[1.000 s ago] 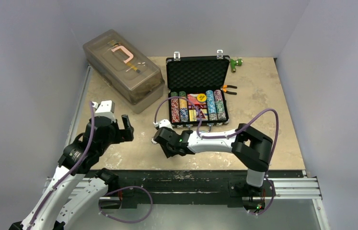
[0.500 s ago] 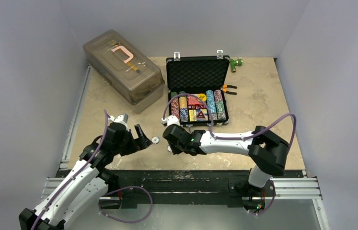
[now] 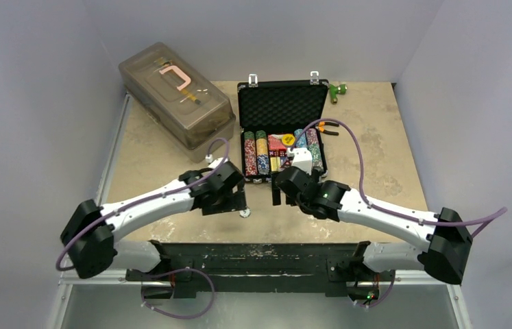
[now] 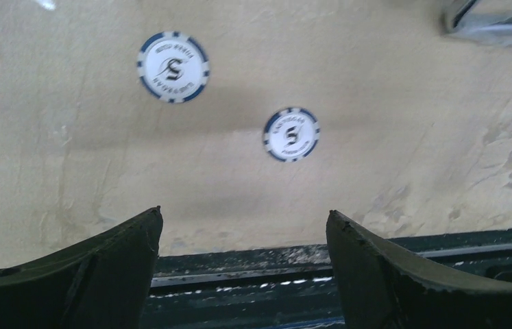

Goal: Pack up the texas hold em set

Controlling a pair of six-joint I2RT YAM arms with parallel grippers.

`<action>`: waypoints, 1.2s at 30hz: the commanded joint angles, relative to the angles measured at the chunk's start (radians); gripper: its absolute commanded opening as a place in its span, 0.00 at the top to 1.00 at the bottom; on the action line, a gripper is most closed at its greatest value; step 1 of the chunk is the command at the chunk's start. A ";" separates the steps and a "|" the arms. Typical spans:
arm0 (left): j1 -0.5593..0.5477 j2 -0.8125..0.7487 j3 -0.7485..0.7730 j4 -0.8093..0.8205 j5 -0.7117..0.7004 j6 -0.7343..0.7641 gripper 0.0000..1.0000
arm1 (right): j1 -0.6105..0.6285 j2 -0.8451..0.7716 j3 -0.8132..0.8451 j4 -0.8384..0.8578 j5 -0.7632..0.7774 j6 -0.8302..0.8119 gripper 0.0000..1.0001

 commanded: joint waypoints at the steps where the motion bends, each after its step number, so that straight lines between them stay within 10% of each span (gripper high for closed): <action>1: -0.067 0.149 0.182 -0.119 -0.147 -0.093 0.14 | -0.001 -0.068 -0.022 -0.154 0.117 0.081 0.01; 17: -0.118 0.445 0.404 -0.162 -0.125 -0.127 0.20 | -0.007 -0.328 -0.125 -0.153 0.091 0.067 0.01; 36: -0.080 0.545 0.318 -0.014 -0.074 -0.118 0.29 | -0.008 -0.325 -0.138 -0.110 0.063 0.031 0.01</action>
